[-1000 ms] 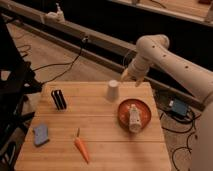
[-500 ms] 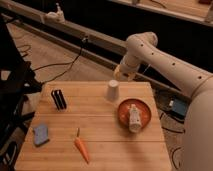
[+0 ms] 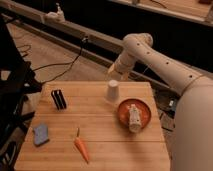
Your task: Place the ceramic cup over the eraser
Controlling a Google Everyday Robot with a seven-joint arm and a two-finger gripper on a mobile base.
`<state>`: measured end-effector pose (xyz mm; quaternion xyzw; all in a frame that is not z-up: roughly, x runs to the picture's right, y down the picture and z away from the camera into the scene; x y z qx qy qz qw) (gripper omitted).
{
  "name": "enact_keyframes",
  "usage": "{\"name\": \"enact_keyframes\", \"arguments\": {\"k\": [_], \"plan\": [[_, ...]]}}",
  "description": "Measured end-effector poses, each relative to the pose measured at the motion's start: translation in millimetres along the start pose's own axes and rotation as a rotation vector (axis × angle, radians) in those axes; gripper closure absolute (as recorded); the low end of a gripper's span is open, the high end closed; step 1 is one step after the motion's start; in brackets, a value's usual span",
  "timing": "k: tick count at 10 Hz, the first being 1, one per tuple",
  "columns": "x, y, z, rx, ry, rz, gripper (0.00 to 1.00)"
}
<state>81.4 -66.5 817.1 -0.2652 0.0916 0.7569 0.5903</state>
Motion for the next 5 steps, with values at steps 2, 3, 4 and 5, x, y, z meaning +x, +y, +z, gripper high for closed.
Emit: {"name": "enact_keyframes", "arguments": {"k": [2,3,4,5], "plan": [[-7,-2,19,-0.021,0.016,0.015,0.44],[-9,-6,27,-0.022,0.022,0.023,0.44],[-11,-10,36,-0.018,0.028,0.028,0.44],[-13,-15,46,-0.011,0.03,0.028,0.44]]}}
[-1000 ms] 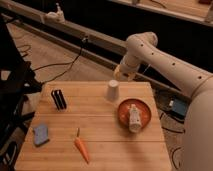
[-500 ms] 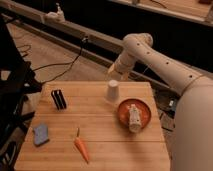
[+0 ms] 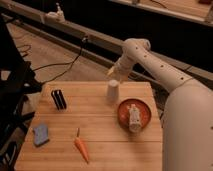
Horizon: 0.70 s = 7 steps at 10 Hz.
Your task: Place the ceramic cup over the eraser
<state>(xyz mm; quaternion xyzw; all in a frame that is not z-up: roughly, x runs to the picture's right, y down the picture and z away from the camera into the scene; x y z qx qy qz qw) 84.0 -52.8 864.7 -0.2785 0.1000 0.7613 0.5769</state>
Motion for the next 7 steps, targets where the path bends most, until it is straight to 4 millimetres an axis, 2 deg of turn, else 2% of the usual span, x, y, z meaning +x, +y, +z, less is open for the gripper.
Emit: {"name": "enact_keyframes", "arguments": {"k": [3,7], "plan": [[-9,-10,22,0.06,-0.02,-0.028,0.44],[-5,-6,46,0.089,0.0,-0.036,0.44]]}}
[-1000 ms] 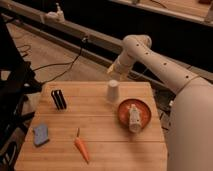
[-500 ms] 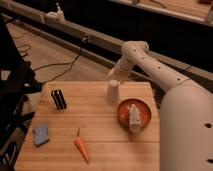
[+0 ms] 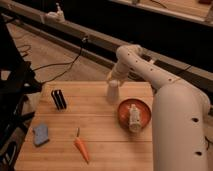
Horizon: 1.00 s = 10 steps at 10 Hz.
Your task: Place the ceramic cup over the eraser
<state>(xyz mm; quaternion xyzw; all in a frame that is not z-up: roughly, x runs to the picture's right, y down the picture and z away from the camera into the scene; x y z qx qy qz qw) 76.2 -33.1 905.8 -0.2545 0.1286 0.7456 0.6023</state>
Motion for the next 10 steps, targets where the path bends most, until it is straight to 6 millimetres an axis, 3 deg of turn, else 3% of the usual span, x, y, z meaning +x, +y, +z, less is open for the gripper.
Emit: {"name": "enact_keyframes", "arguments": {"k": [3,5,10], "plan": [[10,5,16,0.006,0.044,-0.002,0.44],[16,7,28,0.01,0.082,-0.001,0.51],[9,13,28,0.023,0.092,-0.015,0.98]]}}
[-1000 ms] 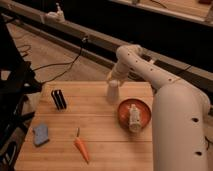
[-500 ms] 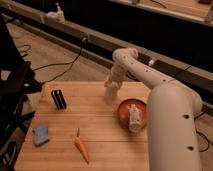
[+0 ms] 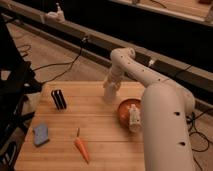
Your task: Place the ceramic cup over the eraser
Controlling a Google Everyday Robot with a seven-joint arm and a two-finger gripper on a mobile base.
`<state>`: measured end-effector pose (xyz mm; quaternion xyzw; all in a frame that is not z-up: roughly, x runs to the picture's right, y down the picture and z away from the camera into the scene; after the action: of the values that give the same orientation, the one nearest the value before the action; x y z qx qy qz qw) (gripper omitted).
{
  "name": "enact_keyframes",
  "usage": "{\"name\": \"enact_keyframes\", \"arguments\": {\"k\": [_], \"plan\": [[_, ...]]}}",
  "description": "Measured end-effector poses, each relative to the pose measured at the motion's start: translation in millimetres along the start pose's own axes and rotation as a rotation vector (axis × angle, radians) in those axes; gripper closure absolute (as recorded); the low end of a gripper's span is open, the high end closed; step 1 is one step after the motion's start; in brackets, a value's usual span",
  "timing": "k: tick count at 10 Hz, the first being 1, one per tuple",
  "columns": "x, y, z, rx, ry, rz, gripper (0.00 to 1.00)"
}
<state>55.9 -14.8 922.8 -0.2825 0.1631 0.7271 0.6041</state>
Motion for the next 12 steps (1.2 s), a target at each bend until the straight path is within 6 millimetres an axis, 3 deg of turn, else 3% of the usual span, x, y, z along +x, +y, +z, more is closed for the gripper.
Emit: {"name": "enact_keyframes", "arguments": {"k": [3,6,9,12], "plan": [[1,11,-24,-0.021,-0.001,-0.045,1.0],[6,31,-65,-0.073,-0.012,-0.119,1.0],[15,70,-117,-0.157,-0.047,-0.228,1.0],[35,122,-173,-0.254,-0.1,-0.38,1.0]]}}
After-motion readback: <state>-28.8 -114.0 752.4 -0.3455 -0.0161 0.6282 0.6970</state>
